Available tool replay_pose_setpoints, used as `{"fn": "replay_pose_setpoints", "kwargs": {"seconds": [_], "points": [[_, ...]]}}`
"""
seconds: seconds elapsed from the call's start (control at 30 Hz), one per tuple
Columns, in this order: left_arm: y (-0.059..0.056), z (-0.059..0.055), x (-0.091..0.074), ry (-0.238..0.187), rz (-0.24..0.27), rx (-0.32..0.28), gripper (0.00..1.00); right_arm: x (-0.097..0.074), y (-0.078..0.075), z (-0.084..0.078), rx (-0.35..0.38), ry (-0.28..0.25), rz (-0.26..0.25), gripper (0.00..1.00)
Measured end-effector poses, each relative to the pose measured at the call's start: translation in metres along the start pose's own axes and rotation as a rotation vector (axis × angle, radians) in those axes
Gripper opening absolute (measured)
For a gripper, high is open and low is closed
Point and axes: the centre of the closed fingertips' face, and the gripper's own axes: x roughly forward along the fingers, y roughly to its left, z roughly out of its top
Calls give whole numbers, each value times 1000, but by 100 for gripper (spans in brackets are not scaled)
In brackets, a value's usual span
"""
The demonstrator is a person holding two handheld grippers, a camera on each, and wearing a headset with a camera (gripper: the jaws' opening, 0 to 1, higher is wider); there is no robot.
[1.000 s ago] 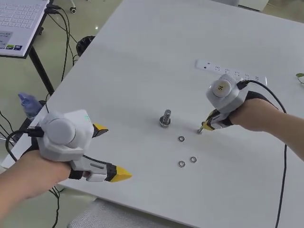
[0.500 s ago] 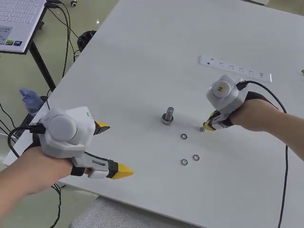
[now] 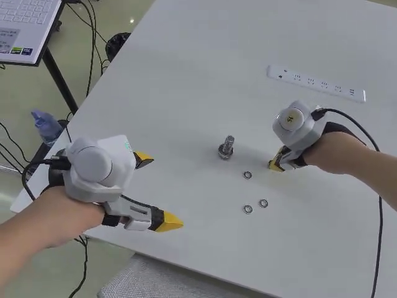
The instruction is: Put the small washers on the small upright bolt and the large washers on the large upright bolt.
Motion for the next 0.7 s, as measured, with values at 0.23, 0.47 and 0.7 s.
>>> {"fn": "replay_pose_setpoints", "kwargs": {"seconds": [0.23,0.47,0.7], "points": [[1,-2,1,9,0,35,88,2,0,-1,-11,9,-4,12],[3,-9,2,31,-3,41,86,4,-1,0,-4,8,-1,13],[2,-9,2,28,-10,37,85,4,-1,0,-17,10,-5,13]]}}
